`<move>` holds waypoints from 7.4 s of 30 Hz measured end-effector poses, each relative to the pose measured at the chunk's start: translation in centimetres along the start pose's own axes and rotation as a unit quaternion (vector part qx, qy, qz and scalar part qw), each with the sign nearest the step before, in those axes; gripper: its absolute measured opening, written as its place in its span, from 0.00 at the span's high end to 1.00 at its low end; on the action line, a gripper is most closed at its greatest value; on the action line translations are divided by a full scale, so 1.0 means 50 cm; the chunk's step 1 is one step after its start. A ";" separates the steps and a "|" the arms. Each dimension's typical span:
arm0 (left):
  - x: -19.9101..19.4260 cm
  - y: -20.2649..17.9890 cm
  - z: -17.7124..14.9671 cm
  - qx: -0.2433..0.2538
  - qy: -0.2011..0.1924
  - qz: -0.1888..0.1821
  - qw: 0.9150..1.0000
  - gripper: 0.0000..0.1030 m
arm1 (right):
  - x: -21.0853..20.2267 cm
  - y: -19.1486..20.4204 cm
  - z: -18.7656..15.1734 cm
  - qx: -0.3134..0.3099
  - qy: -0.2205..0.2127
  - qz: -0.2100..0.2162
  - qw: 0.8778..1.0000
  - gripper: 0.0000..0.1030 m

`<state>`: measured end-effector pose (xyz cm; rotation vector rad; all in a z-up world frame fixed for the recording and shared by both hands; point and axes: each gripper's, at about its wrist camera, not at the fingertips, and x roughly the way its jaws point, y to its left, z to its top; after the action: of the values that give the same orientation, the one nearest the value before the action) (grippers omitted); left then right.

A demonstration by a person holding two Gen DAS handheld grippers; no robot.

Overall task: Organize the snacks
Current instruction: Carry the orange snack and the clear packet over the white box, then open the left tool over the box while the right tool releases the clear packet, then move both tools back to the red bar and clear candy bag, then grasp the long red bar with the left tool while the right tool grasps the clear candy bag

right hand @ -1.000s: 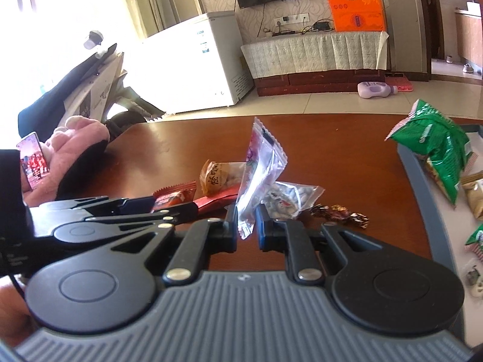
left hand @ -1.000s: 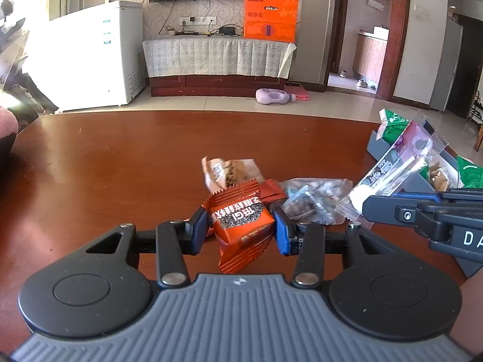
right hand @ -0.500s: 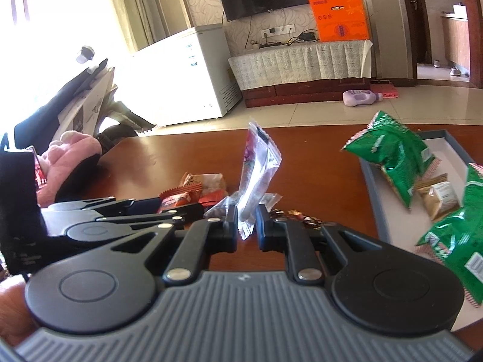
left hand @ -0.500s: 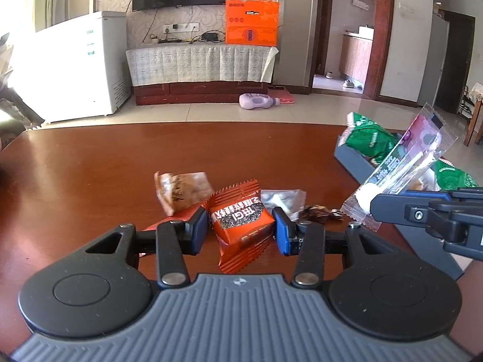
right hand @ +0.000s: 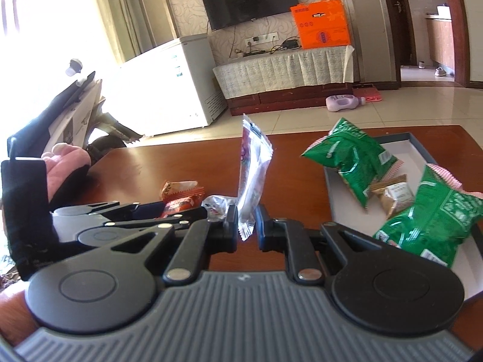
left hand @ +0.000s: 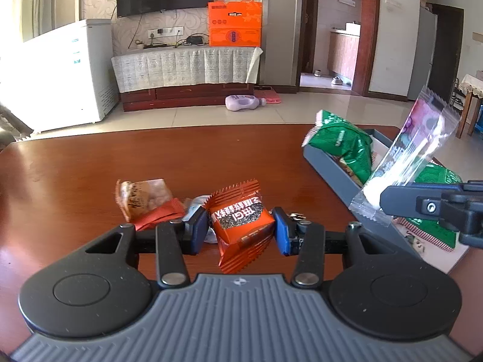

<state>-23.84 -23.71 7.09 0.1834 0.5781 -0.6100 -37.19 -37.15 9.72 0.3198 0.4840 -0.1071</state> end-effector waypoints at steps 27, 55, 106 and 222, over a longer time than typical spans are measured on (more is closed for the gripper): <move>0.008 -0.140 0.036 0.016 -0.039 -0.066 0.997 0.50 | -0.101 -0.136 -0.005 0.031 -0.031 -0.057 0.997 0.86; 0.104 -0.266 0.096 0.030 -0.049 -0.119 0.991 0.50 | -0.100 -0.189 -0.019 0.049 -0.007 -0.082 0.995 0.86; 0.274 -0.341 0.116 0.016 -0.010 -0.145 0.989 0.50 | -0.094 -0.202 -0.027 0.051 0.009 -0.095 0.994 0.86; 0.177 0.299 -0.028 0.024 0.052 -0.021 0.998 0.27 | 0.346 0.154 -0.007 -0.220 0.103 0.002 0.970 0.20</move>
<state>-9.80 -15.49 0.87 0.2502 0.6698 -0.6578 -20.76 -30.20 3.40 -0.1061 0.6963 0.0392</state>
